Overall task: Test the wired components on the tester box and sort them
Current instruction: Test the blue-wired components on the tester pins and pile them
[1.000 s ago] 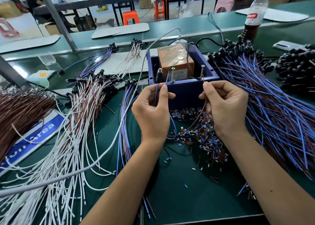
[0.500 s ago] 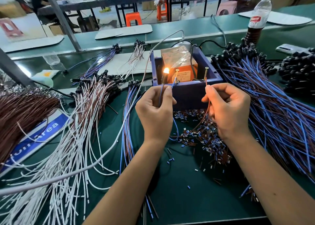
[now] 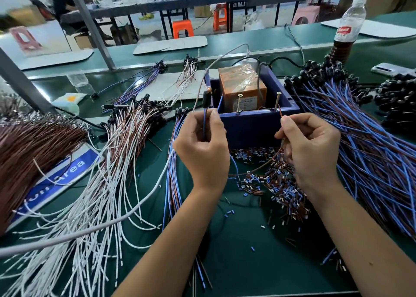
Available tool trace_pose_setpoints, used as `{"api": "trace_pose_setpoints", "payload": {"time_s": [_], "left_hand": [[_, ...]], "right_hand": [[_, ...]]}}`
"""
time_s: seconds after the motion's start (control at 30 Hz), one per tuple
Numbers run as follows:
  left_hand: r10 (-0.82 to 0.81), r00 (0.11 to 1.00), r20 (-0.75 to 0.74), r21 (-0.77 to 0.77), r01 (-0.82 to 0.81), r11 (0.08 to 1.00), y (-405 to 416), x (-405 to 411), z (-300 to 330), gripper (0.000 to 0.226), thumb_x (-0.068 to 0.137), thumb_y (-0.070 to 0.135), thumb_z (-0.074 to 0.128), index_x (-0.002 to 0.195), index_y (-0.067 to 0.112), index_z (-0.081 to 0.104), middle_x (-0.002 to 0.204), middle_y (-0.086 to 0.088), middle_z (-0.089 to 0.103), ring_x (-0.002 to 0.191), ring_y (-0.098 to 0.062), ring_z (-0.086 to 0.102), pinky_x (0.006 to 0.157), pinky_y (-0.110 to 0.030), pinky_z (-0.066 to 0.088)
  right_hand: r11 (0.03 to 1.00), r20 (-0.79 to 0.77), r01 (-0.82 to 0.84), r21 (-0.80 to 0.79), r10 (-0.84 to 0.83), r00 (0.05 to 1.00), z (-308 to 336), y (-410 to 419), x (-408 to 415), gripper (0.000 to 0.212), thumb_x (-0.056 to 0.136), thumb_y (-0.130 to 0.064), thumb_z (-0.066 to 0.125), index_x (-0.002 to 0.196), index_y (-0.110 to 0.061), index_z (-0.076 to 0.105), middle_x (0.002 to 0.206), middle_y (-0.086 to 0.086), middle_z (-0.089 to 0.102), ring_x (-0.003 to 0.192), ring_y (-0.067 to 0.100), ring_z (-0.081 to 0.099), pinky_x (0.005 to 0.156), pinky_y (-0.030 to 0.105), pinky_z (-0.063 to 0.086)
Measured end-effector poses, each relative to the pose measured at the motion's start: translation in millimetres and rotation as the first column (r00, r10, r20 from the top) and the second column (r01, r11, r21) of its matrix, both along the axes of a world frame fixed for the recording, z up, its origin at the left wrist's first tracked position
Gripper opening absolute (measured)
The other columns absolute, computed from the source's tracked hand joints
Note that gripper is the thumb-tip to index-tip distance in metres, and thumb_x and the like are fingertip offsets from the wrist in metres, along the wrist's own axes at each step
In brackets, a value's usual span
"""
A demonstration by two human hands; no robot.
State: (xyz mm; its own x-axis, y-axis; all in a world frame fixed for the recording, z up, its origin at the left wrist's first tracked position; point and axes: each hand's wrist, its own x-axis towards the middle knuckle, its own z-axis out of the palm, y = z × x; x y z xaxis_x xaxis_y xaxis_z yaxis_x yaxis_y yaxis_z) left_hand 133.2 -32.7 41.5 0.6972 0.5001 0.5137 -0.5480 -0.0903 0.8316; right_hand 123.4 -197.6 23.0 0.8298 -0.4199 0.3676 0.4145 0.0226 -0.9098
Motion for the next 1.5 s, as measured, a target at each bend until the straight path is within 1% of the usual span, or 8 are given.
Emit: {"api": "trace_pose_setpoints", "payload": {"time_s": [0.4, 0.6, 0.77, 1.0, 1.1, 1.23, 1.4, 1.5], "left_hand": [[-0.352, 0.893, -0.278, 0.251, 0.422, 0.871, -81, -9, 40, 0.021, 0.093, 0.015, 0.068, 0.072, 0.011, 0.069, 0.061, -0.005, 0.066, 0.060, -0.027, 0.063, 0.054, -0.037, 0.052], [-0.462, 0.757, -0.461, 0.273, 0.617, 0.738, -153, -8, 56, 0.027, 0.096, 0.019, 0.066, 0.073, 0.006, 0.070, 0.067, -0.007, 0.069, 0.062, -0.021, 0.059, 0.061, -0.031, 0.050], [-0.721, 0.578, -0.382, -0.238, 0.692, 0.681, -199, -6, 80, 0.022, 0.102, 0.011, 0.057, 0.087, 0.004, 0.072, 0.075, -0.010, 0.065, 0.066, -0.023, 0.055, 0.069, -0.036, 0.050], [-0.959, 0.280, 0.048, -0.835, 0.539, 0.115, -227, 14, 120, 0.027, 0.109, 0.016, 0.049, 0.090, 0.004, 0.065, 0.079, -0.007, 0.053, 0.063, -0.009, 0.048, 0.051, -0.013, 0.047], [-0.919, 0.369, -0.139, -0.758, 0.558, 0.338, -228, 26, 114, 0.017, 0.101, 0.020, 0.065, 0.101, 0.007, 0.076, 0.078, -0.002, 0.055, 0.064, -0.008, 0.047, 0.057, -0.019, 0.046], [-0.525, 0.732, -0.434, -0.082, 0.548, 0.832, -226, 46, 94, 0.013, 0.096, 0.024, 0.073, 0.099, 0.013, 0.080, 0.074, 0.003, 0.071, 0.060, -0.010, 0.061, 0.062, -0.026, 0.056], [-0.349, 0.747, -0.565, 0.080, 0.471, 0.879, -221, 74, 71, 0.016, 0.091, 0.021, 0.079, 0.086, 0.008, 0.073, 0.066, -0.003, 0.074, 0.060, -0.011, 0.075, 0.075, -0.036, 0.065], [-0.294, 0.688, -0.664, 0.091, 0.464, 0.881, -223, 78, 56, 0.015, 0.088, 0.014, 0.078, 0.083, 0.005, 0.068, 0.084, -0.014, 0.078, 0.073, -0.022, 0.073, 0.077, -0.032, 0.061]], "right_hand": [[0.955, -0.182, 0.273, -0.115, -0.290, 0.940, 20, -79, -18, 0.006, 0.080, -0.028, 0.075, 0.079, -0.025, 0.079, 0.073, 0.008, 0.076, 0.044, 0.009, 0.055, 0.042, 0.022, 0.045], [0.501, 0.151, 0.668, -0.550, -0.727, 0.670, 55, -156, -47, 0.031, 0.098, -0.051, 0.051, 0.128, -0.045, 0.056, 0.116, -0.011, 0.063, 0.096, -0.002, 0.059, 0.092, 0.038, 0.054], [0.484, 0.074, 0.327, -0.812, -0.470, 0.880, 75, -125, -72, 0.042, 0.106, -0.050, 0.046, 0.137, -0.023, 0.058, 0.110, -0.001, 0.072, 0.097, 0.014, 0.062, 0.083, 0.031, 0.046], [0.636, -0.066, 0.200, -0.746, -0.369, 0.927, 92, -148, -95, 0.031, 0.106, -0.029, 0.057, 0.084, -0.016, 0.075, 0.075, -0.002, 0.073, 0.074, 0.017, 0.067, 0.075, 0.040, 0.052], [0.618, -0.050, 0.232, -0.751, -0.404, 0.913, 93, -160, -98, 0.025, 0.104, -0.025, 0.060, 0.082, -0.022, 0.073, 0.063, -0.012, 0.066, 0.061, 0.000, 0.061, 0.061, 0.020, 0.044], [0.349, 0.115, 0.372, -0.860, -0.577, 0.808, 88, -164, -91, 0.018, 0.101, -0.029, 0.064, 0.096, -0.019, 0.078, 0.076, -0.001, 0.074, 0.061, 0.014, 0.061, 0.060, 0.030, 0.044], [0.320, 0.028, 0.306, -0.897, -0.648, 0.761, 62, -148, -67, 0.022, 0.102, -0.030, 0.063, 0.108, -0.017, 0.079, 0.094, 0.007, 0.078, 0.080, 0.028, 0.070, 0.069, 0.032, 0.052], [0.285, -0.276, -0.108, -0.952, -0.654, 0.704, 44, -133, -45, 0.065, 0.102, -0.062, 0.045, 0.148, -0.016, 0.051, 0.140, 0.014, 0.059, 0.128, 0.032, 0.055, 0.101, 0.043, 0.045]]}}
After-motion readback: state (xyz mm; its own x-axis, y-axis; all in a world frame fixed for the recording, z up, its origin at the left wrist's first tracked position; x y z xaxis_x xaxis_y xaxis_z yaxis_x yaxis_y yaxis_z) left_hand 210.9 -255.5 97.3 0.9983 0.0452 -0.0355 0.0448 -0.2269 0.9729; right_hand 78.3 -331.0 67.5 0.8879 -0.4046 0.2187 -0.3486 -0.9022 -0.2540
